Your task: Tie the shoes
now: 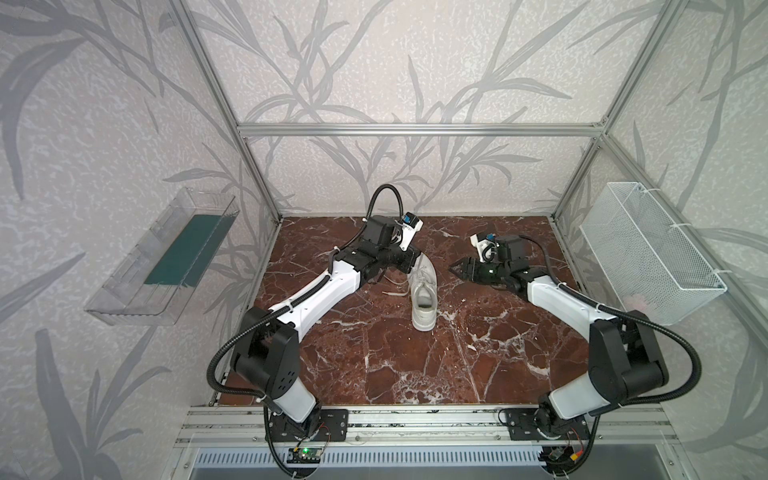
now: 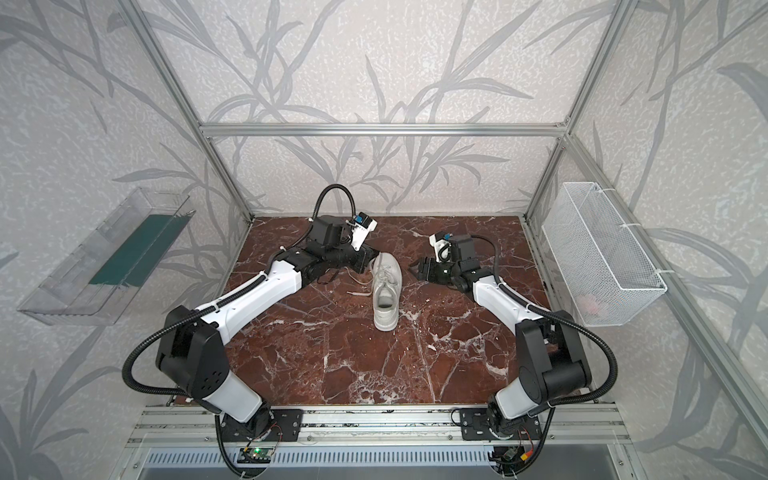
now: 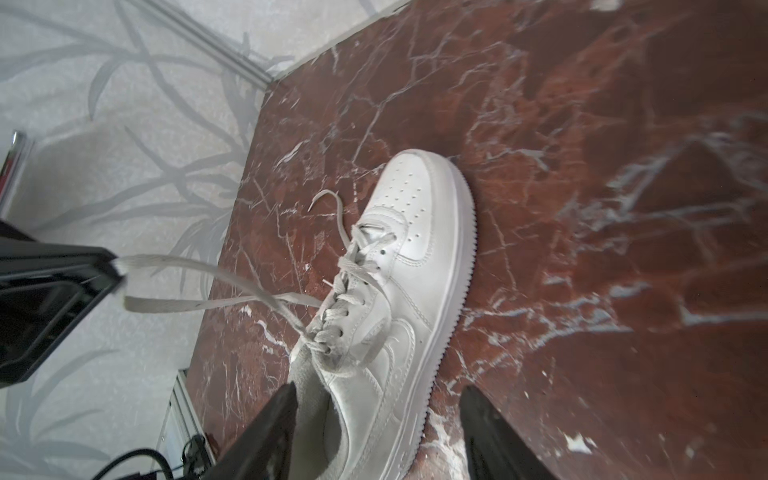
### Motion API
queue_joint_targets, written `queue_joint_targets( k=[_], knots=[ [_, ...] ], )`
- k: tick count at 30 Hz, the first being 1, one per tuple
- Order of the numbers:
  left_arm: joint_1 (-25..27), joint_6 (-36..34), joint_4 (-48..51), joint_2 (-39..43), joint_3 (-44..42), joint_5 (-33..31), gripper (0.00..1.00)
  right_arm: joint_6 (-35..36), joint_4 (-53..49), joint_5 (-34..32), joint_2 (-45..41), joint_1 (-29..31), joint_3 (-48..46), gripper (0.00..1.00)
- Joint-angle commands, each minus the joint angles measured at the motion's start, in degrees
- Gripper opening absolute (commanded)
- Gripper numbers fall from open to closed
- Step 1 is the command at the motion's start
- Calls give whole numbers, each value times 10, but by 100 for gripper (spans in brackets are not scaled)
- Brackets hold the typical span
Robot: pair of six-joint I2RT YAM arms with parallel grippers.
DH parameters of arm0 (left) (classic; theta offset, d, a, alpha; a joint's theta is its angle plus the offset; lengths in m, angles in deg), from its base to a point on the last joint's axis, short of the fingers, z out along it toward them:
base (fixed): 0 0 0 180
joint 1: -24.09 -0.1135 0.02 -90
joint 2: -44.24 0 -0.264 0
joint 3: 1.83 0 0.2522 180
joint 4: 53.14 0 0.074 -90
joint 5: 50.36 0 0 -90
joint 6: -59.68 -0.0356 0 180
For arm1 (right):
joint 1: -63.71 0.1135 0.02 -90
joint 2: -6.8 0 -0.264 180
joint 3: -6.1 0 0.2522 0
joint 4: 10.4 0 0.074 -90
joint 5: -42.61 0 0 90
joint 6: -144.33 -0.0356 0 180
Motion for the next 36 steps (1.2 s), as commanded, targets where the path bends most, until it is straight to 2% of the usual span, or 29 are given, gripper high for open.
queue_joint_targets(
  k=[1,7,21,25,31,34,36],
  knots=[
    [-4,9,41,-9,24,12,0,73,84,62,31,29,23,62],
    [-7,7,45,-11,24,10,0,89,195,74,63,54,12,57],
    [-12,12,45,-1,22,20,0,69,214,96,169,70,101,52],
    [-12,15,46,6,16,20,0,55,237,103,189,74,114,44],
    [-15,18,46,15,4,15,0,46,253,95,192,74,112,19],
    [-17,20,43,18,1,15,0,46,252,103,193,74,112,18],
    [-20,22,41,18,1,16,0,43,262,104,195,74,106,23]
  ],
)
